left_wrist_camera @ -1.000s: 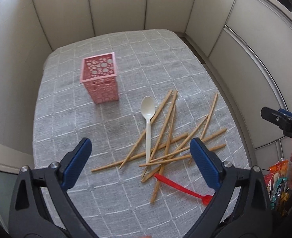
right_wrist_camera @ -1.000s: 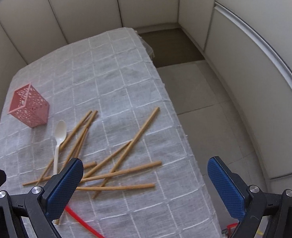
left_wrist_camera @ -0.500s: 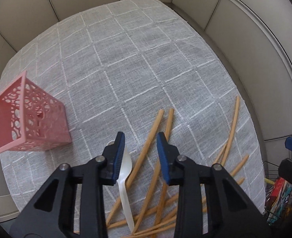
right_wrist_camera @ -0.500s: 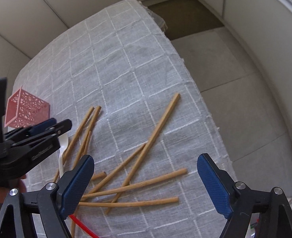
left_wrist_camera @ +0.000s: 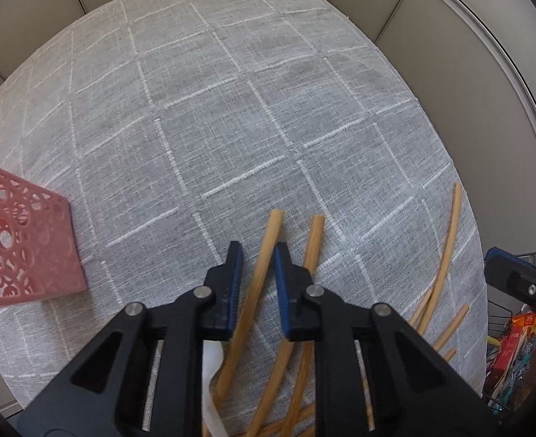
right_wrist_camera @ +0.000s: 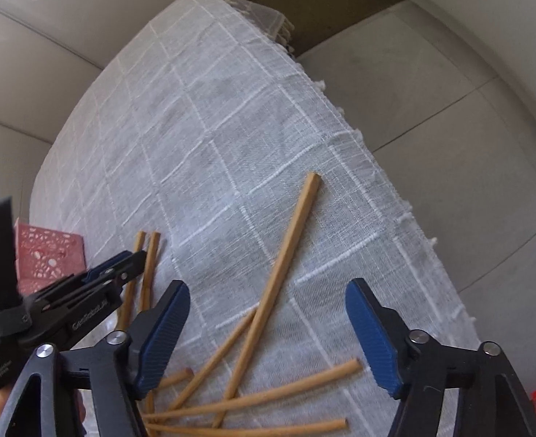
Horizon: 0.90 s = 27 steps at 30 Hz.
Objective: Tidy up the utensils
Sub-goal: 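Grasp a wooden chopstick with the left tool while the right tool grasps another chopstick, then lift both chopsticks into the pink basket and open both tools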
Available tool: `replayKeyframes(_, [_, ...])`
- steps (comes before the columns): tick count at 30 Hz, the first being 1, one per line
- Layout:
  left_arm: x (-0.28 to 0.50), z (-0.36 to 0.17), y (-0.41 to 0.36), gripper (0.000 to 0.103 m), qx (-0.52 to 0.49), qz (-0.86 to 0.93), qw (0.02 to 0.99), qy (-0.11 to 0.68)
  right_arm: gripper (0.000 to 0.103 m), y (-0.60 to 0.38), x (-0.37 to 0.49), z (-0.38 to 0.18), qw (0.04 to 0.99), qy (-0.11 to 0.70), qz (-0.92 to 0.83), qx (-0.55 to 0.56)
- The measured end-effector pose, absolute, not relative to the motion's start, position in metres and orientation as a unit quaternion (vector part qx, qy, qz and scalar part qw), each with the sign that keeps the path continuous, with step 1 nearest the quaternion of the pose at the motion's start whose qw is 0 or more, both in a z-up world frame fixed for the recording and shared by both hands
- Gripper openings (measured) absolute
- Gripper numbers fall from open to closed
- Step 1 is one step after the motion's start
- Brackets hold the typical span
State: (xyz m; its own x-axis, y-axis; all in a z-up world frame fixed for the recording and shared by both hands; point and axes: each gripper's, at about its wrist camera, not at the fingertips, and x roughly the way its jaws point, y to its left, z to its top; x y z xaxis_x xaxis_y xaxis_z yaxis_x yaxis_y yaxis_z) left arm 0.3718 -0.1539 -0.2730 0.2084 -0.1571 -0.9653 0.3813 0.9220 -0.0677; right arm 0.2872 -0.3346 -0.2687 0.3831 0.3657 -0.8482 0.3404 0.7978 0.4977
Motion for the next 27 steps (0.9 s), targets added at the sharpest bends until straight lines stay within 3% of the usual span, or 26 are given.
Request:
replayKeyframes(9, [0.367, -0.243, -0.13, 0.008, 0.08, -0.169, 0.804, 0.565, 0.039, -0.328, 0.307, -0.285, 0.787, 0.55, -0.031, 0.277])
replayKeyframes(13, [0.349, -0.214, -0.116, 0.008, 0.069, -0.168, 0.826, 0.534, 0.016, -0.319, 0.309, -0.285, 0.795, 0.553, -0.04, 0.247])
replayKeyframes(21, [0.315, -0.161, -0.08, 0.008, 0.023, -0.163, 0.864, 0.476, 0.01, -0.306, 0.303, -0.275, 0.799, 0.549, -0.019, 0.246])
replayKeyframes(27, [0.295, -0.122, -0.057, 0.008, 0.007, -0.162, 0.891, 0.424, 0.008, -0.284, 0.29, -0.224, 0.84, 0.495, 0.006, 0.223])
